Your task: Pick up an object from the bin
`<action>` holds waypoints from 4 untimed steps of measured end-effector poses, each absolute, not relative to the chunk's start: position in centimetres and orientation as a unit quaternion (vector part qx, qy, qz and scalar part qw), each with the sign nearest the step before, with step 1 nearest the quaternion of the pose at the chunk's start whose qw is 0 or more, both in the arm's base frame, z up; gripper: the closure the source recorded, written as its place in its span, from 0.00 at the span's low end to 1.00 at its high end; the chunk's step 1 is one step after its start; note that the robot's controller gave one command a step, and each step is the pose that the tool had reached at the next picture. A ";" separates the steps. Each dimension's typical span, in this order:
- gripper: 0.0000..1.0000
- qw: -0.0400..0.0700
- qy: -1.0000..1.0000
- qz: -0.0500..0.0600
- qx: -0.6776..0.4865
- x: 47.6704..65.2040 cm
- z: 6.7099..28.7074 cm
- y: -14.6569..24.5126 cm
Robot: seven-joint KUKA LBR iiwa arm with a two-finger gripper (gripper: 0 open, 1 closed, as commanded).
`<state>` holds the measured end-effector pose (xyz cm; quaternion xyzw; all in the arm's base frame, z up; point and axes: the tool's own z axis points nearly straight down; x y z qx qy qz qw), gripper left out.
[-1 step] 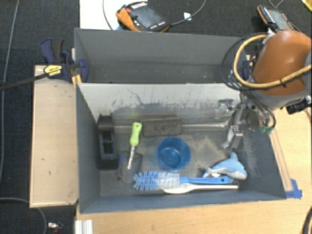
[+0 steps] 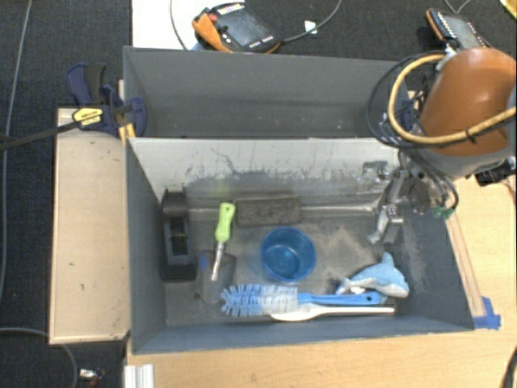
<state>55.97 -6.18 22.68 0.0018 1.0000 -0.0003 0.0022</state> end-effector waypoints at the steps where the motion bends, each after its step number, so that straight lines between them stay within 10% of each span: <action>1: 0.00 0.004 0.997 -0.001 -0.081 50.3 10.3 -11.2; 2: 0.00 0.010 0.977 -0.003 -0.213 48.5 16.3 -11.0; 3: 0.00 0.000 0.995 0.000 -0.098 48.5 10.0 -11.0; 4: 0.00 0.014 0.972 -0.005 -0.236 48.1 7.2 -13.1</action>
Offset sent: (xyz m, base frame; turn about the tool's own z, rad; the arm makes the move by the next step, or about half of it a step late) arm -0.0763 -0.0483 -0.0668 -0.4345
